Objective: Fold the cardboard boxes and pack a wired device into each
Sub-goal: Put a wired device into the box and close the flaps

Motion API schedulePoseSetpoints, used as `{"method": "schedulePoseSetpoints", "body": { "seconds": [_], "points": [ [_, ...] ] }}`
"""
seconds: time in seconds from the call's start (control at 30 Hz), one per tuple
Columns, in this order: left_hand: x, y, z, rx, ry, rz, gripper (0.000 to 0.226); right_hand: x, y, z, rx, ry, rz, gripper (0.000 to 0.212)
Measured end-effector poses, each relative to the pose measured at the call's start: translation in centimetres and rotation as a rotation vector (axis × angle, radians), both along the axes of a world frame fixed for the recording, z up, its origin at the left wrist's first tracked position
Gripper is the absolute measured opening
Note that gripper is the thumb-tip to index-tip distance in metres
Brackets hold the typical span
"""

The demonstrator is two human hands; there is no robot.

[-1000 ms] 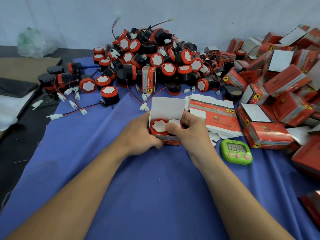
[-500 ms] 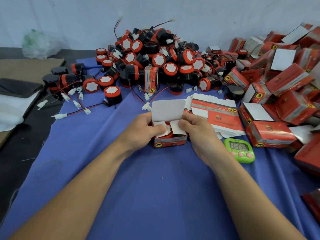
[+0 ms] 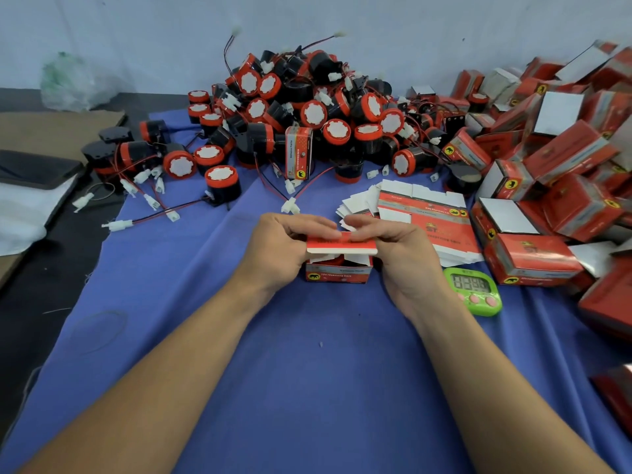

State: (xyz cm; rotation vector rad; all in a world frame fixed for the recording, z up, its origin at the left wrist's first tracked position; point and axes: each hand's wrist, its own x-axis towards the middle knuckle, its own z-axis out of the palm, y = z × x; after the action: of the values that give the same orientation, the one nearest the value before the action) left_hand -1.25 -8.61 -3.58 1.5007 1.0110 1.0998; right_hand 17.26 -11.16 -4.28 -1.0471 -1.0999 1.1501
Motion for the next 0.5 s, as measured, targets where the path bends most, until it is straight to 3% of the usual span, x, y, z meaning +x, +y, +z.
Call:
{"method": "schedulePoseSetpoints", "body": {
  "seconds": [0.27,0.43,0.5],
  "points": [
    [-1.6,0.3,1.2,-0.116,0.048,-0.318,0.047,1.5,-0.9,0.6,-0.083,-0.186,0.11,0.038],
    [-2.6,0.7,0.7,-0.006,0.176,-0.372,0.029,2.1,-2.5,1.6,-0.005,-0.546,0.233,0.035],
    [-2.9,0.7,0.3,0.066,0.278,-0.374,0.038,2.3,-2.7,1.7,-0.009,-0.591,0.283,0.044]
  ]
}}
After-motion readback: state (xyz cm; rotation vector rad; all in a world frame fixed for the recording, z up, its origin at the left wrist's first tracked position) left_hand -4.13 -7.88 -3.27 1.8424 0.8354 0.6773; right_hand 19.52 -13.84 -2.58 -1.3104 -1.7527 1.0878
